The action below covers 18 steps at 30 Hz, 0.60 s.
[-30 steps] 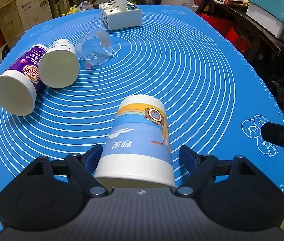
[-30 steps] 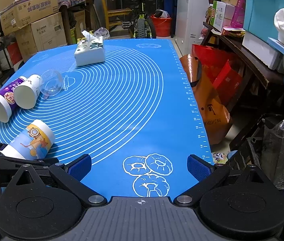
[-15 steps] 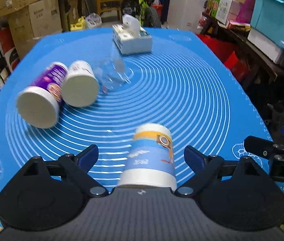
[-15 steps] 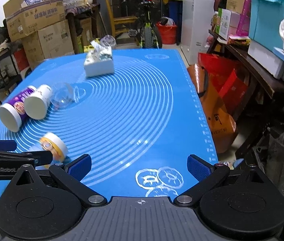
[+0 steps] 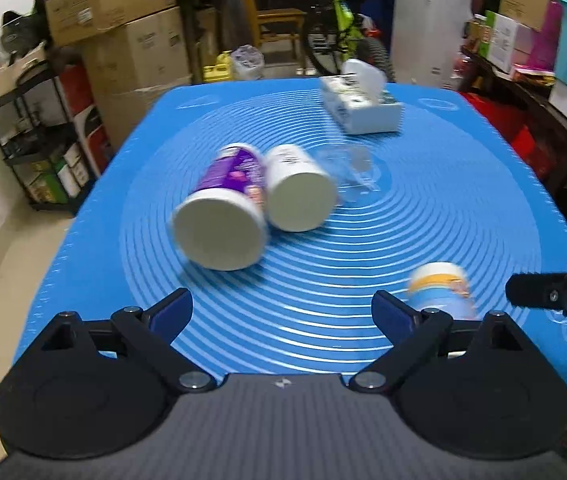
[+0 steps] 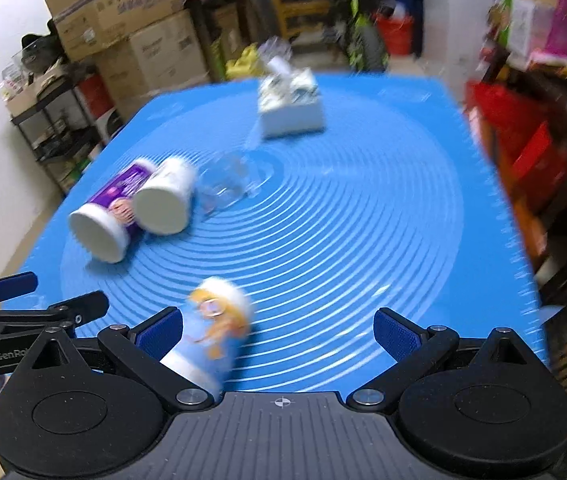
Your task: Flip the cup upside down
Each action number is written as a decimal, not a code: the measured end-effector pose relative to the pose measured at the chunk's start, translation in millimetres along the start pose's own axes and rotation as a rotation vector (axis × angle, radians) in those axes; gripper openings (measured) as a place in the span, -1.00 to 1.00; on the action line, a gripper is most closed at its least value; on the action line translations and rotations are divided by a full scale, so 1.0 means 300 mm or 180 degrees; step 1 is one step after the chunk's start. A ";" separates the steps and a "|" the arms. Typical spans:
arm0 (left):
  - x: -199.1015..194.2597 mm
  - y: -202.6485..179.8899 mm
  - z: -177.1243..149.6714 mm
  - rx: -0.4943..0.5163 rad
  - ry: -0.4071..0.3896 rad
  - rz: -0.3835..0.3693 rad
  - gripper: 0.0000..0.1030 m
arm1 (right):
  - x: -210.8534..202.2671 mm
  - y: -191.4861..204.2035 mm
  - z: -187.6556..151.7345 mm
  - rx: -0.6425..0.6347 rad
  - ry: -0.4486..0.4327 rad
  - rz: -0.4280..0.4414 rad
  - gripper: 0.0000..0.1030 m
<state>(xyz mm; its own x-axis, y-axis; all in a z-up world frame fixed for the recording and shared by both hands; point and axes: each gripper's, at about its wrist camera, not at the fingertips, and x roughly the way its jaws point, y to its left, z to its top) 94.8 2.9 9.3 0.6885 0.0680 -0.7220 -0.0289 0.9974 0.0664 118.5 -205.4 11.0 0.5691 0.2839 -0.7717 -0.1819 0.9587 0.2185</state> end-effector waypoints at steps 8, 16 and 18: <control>0.017 0.096 -0.016 -0.0141 -0.0049 0.0110 0.85 | 0.165 0.064 0.044 0.0323 0.0452 0.0174 0.92; 0.038 0.125 -0.035 -0.0177 -0.0018 0.0067 0.85 | 0.279 0.077 0.031 0.0462 0.0865 0.0267 0.50; 0.046 0.133 -0.043 -0.0198 -0.0002 0.0058 0.85 | 0.275 0.076 0.033 0.0501 0.0874 0.0363 0.35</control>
<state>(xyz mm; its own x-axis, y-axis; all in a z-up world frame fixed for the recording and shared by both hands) 93.9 44.0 -6.9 0.6878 0.0863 -0.7208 -0.0866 0.9956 0.0366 169.4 -160.0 -41.9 0.3111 0.3950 -0.8644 -0.0938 0.9178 0.3857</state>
